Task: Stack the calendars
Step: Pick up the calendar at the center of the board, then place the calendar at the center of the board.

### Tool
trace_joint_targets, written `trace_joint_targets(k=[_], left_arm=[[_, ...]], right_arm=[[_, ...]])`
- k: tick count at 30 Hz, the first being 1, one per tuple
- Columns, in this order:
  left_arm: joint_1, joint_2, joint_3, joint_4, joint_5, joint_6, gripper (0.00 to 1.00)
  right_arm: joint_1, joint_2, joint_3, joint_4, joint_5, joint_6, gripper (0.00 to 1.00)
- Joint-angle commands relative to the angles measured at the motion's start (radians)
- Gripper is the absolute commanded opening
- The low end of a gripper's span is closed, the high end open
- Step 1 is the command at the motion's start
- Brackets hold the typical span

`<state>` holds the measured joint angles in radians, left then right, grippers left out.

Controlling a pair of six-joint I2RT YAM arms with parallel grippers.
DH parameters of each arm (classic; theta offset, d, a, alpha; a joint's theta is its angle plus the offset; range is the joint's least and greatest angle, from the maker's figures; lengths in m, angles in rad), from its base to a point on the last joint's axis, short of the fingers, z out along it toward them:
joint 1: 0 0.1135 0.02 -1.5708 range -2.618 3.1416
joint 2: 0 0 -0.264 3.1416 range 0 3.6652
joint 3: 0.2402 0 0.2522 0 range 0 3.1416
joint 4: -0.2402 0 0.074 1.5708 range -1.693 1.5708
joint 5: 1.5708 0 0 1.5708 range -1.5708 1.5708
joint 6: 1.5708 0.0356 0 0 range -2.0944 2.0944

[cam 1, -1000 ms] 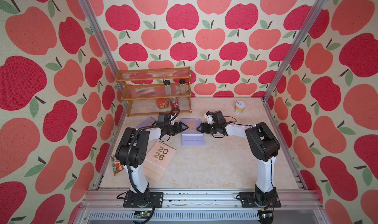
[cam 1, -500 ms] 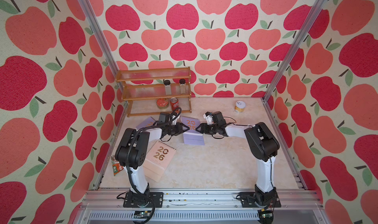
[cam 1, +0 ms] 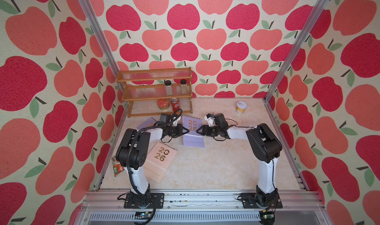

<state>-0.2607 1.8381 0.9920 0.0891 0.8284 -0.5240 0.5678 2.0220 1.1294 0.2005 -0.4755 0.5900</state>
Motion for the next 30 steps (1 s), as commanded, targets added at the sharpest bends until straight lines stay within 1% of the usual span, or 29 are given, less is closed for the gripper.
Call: trace_joint_targets(k=[1, 5, 8, 12, 15, 18, 21, 24, 30], left_arm=[[0.000, -0.093, -0.007, -0.031, 0.034, 0.064, 0.00], [0.003, -0.177, -0.060, -0.006, 0.101, 0.069, 0.00], [0.005, -0.223, -0.098, 0.028, 0.158, 0.057, 0.00], [0.003, -0.271, -0.140, 0.057, 0.204, 0.050, 0.00], [0.003, -0.300, -0.161, 0.077, 0.219, 0.041, 0.00], [0.000, -0.330, -0.185, 0.134, 0.249, 0.009, 0.00], [-0.007, -0.362, -0.205, 0.164, 0.263, -0.004, 0.00], [-0.017, -0.378, -0.210, 0.166, 0.273, -0.001, 0.00], [-0.038, -0.384, -0.211, 0.164, 0.278, 0.006, 0.00]], right_arm=[[-0.032, -0.094, -0.087, 0.043, -0.040, 0.033, 0.61], [-0.071, -0.189, -0.192, 0.166, -0.139, 0.056, 0.61], [-0.091, -0.226, -0.258, 0.300, -0.230, 0.111, 0.61], [-0.106, -0.218, -0.333, 0.564, -0.322, 0.238, 0.61], [-0.102, -0.182, -0.355, 0.725, -0.371, 0.323, 0.60], [-0.094, -0.141, -0.373, 0.854, -0.373, 0.398, 0.59], [-0.078, -0.119, -0.379, 0.913, -0.370, 0.427, 0.56], [-0.049, -0.127, -0.371, 0.893, -0.368, 0.413, 0.54], [-0.015, -0.170, -0.370, 0.831, -0.354, 0.371, 0.35]])
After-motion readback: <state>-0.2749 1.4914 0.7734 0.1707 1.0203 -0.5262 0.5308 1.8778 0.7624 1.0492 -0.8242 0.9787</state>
